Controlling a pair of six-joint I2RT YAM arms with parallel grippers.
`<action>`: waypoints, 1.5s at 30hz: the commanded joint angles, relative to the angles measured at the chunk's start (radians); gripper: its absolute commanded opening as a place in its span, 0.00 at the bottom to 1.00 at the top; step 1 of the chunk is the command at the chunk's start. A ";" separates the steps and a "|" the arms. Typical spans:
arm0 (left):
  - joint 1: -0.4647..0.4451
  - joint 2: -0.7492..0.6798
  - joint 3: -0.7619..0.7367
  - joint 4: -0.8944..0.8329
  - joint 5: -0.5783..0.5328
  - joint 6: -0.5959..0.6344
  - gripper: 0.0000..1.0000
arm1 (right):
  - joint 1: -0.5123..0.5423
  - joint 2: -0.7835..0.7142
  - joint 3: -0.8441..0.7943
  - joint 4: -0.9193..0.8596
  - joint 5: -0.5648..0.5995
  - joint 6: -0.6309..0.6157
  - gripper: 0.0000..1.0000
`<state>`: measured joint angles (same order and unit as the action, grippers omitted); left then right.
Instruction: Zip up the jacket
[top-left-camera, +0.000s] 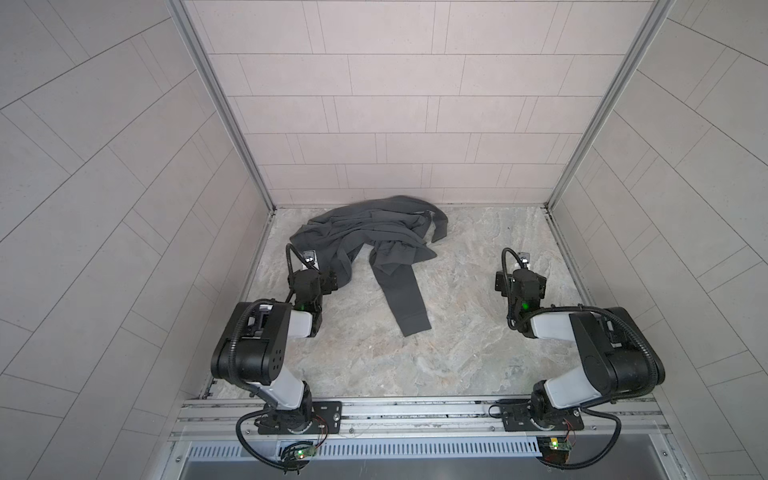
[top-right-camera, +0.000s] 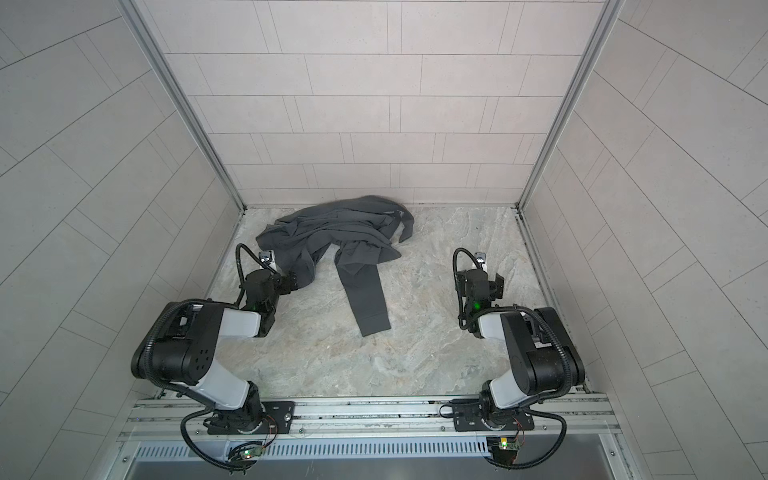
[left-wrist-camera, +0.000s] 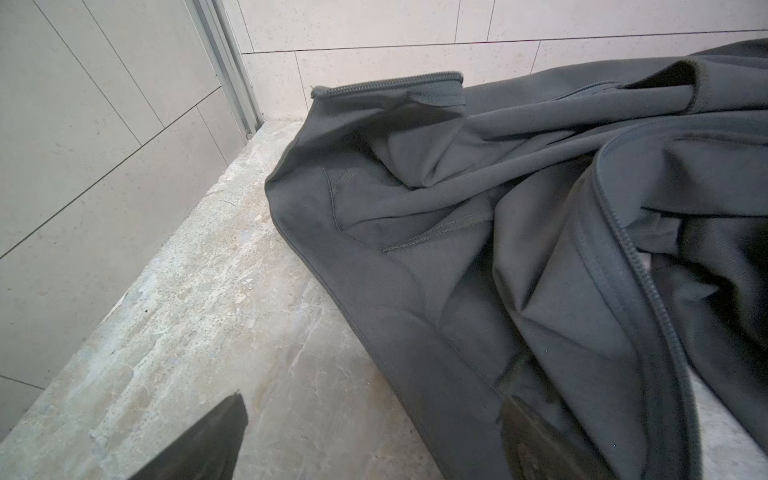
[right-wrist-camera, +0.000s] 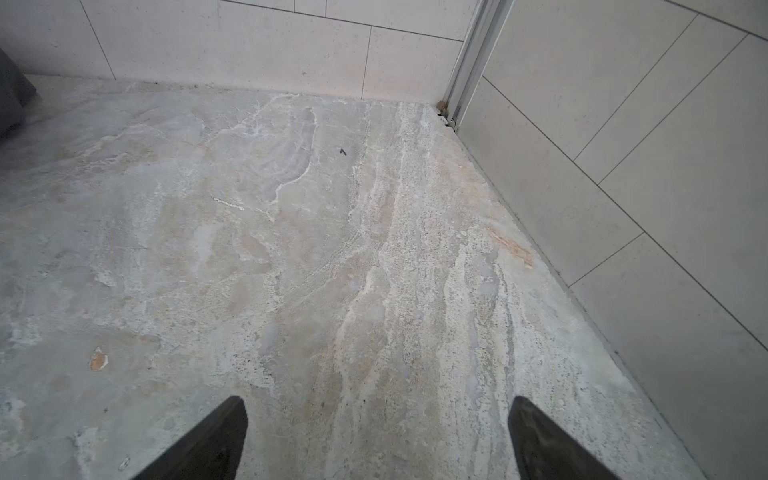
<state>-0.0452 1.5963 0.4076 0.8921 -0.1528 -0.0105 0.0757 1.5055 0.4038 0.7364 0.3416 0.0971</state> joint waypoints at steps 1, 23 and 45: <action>0.007 -0.004 0.008 0.005 0.005 -0.001 1.00 | -0.002 0.001 0.015 0.008 0.011 -0.006 1.00; -0.001 -0.005 0.002 0.016 -0.012 -0.005 1.00 | -0.004 0.002 0.015 0.006 0.010 -0.006 1.00; -0.203 -0.382 0.523 -1.391 -0.352 -0.779 1.00 | -0.067 0.114 0.893 -0.998 -0.603 0.574 1.00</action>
<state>-0.2474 1.1213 0.8341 -0.0887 -0.5667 -0.5270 -0.0204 1.4658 1.2373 -0.0837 0.0116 0.5621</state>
